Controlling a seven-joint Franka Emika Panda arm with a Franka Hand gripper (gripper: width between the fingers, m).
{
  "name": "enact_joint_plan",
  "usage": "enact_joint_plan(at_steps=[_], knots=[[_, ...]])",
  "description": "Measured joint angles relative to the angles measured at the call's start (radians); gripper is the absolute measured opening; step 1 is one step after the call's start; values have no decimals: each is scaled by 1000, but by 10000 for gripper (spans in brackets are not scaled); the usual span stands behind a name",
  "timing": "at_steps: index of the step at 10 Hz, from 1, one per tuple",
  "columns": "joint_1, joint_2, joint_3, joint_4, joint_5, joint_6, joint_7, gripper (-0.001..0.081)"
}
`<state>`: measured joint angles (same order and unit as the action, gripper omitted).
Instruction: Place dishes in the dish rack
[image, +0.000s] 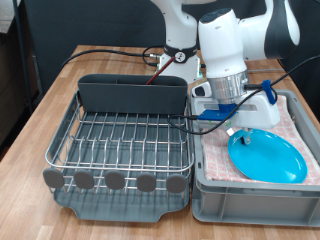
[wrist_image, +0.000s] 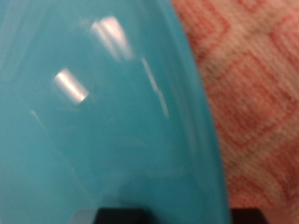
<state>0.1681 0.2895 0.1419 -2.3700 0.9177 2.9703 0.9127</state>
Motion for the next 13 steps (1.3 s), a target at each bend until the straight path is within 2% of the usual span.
enact_joint_plan(at_steps=[3,5,7,8,12,13], knots=[[19,-6,-19,-5,-34,0,35,146],[48,-21,-52,-15,-107,-7,108,146],[87,-59,-104,-31,-220,-34,220,146],[101,-87,-125,-40,-274,-56,271,71],[110,-165,-161,-67,-408,-133,384,58],[110,-181,-171,-73,-470,-160,441,58]])
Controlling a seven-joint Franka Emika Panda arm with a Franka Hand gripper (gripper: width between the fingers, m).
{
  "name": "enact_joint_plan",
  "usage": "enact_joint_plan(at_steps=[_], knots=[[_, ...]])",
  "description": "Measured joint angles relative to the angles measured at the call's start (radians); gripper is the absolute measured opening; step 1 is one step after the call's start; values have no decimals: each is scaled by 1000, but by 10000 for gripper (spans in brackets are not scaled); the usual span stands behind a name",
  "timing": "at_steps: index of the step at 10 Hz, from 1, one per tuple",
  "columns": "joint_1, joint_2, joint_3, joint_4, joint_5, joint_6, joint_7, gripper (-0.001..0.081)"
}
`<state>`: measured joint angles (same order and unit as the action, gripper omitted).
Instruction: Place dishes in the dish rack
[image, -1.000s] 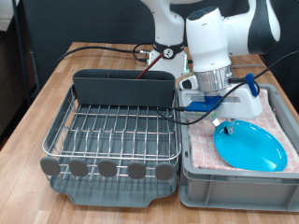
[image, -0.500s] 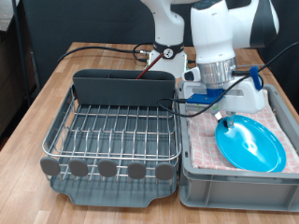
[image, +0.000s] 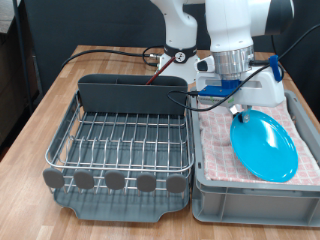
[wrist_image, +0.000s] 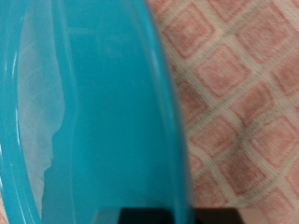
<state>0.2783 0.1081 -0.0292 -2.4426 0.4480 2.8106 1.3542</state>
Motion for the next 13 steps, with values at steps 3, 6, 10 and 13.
enact_joint_plan(at_steps=[3,6,10,13], knots=[[-4,-108,-47,5,-357,-280,383,51],[-25,-224,-71,11,-438,-471,415,35],[-42,-333,-130,34,-472,-611,180,35],[-60,-388,-149,98,-605,-779,40,35]])
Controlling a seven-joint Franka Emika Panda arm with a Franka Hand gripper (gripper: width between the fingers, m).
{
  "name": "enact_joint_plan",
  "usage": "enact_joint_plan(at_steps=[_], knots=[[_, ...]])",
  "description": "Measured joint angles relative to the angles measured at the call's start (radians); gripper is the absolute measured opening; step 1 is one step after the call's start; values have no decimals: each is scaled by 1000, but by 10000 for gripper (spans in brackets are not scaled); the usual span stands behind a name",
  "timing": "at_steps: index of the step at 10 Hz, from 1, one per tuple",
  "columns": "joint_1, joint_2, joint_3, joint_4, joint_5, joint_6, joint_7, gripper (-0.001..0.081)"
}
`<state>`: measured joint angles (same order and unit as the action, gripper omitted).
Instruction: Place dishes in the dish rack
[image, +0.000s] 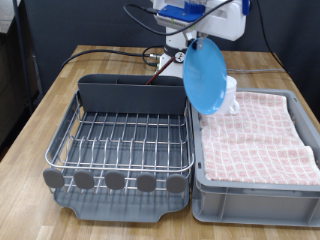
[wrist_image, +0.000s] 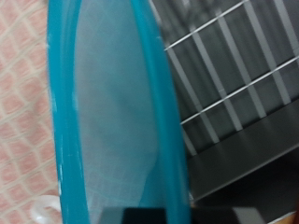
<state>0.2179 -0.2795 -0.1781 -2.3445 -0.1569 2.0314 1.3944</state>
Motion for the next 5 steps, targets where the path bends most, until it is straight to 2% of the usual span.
enact_joint_plan(at_steps=[1,4,5], knots=[[-8,-15,-4,11,-40,-9,-24,35],[-19,-33,-18,7,-41,14,-10,35],[-18,-31,-18,7,-60,8,-50,35]])
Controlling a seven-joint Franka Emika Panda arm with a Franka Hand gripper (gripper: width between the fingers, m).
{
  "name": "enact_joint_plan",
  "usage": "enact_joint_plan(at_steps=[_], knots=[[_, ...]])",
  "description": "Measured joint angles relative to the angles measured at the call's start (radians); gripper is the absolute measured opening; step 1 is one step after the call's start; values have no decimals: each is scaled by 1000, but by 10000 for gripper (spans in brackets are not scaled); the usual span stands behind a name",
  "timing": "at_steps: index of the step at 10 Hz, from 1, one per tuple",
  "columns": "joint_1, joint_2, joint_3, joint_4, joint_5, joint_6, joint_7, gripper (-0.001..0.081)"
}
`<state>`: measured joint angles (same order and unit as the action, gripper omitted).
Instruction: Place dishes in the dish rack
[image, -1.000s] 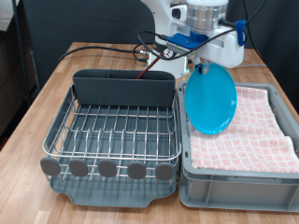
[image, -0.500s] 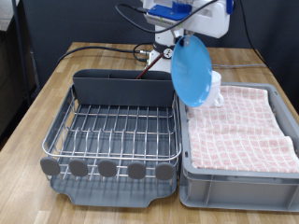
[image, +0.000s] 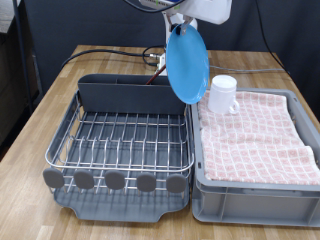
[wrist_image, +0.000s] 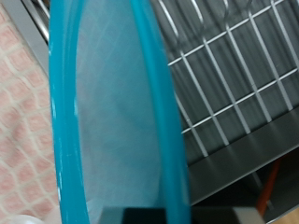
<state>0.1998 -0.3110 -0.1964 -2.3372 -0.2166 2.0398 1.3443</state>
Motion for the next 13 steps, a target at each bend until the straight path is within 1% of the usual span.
enact_joint_plan(at_steps=[1,3,6,8,10,11,13], knots=[[-2,1,-5,0,-32,0,-65,35],[-13,2,-40,2,-98,8,-208,35],[-36,29,-127,21,-160,91,-452,35],[-41,65,-180,63,-176,122,-611,35],[-41,118,-226,125,-170,131,-754,35],[-41,146,-246,153,-158,141,-807,35],[-42,193,-266,199,-123,143,-814,35]])
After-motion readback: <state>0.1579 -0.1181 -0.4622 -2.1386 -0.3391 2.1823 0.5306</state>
